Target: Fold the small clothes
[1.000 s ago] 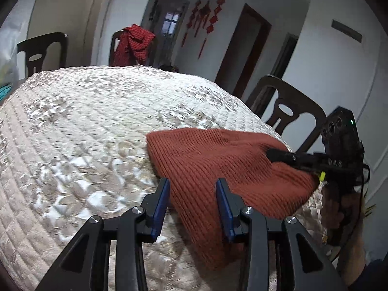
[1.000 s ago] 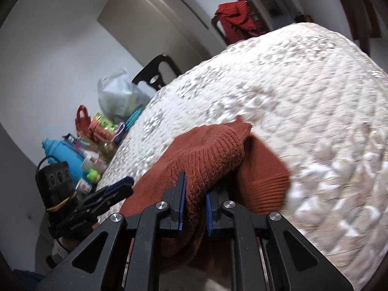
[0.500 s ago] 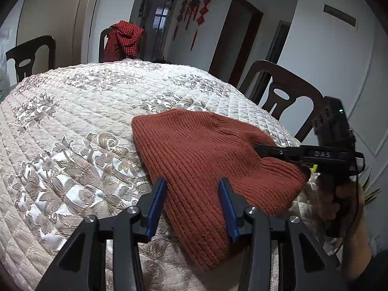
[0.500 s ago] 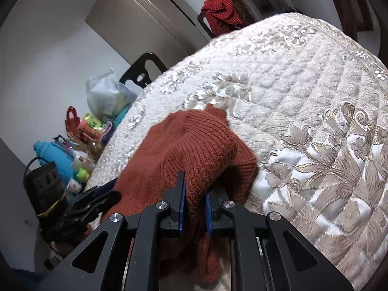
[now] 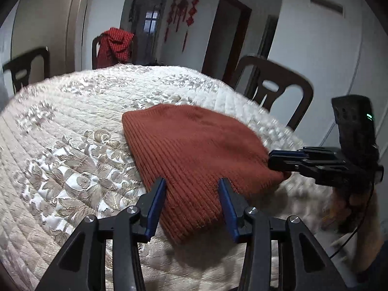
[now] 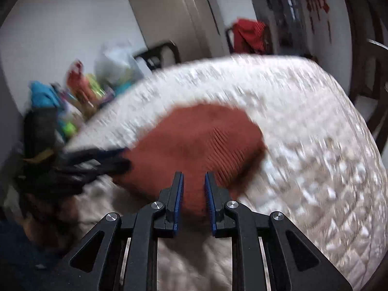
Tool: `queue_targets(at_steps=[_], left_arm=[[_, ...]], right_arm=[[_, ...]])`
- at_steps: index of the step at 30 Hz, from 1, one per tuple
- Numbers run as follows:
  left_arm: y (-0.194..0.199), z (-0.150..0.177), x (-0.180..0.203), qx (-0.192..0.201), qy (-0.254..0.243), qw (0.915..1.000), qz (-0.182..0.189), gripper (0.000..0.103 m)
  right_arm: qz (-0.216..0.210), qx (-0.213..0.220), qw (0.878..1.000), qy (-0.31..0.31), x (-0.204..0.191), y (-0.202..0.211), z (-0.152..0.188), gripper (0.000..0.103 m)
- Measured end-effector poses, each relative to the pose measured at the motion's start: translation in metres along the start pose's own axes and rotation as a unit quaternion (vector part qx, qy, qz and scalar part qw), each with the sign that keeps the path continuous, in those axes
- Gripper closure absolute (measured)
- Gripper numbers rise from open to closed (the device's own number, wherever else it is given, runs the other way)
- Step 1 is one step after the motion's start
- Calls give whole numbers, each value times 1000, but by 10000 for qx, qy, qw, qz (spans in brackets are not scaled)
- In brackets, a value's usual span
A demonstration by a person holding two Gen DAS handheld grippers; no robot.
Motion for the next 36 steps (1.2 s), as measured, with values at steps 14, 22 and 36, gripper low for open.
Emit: queue_targets(at_steps=[14,22,36], left_arm=[[-27,-45,-16,79,393,9991,-101,56],[-40,-41,-24,-147,555,9981,-220,52],[-7,-2,-10,-27,177,9993,-332,54]], right_arm=[[66,577,9971,-488,26,-7,-33,84],[52,276,9907,-1335,68,-38,-23,84],[238,62,9996,-120,8,-11,4,89]])
Point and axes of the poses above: each gripper's, at about its wrist camera, not at the fingertips, and y roughly against the way its jaws point, x to its right, z to its underside, the point moved 2 cm from there along -y, roughly the way its jaws point, and after that the axes turned 12 degrees about y, right-handed, at the moved point
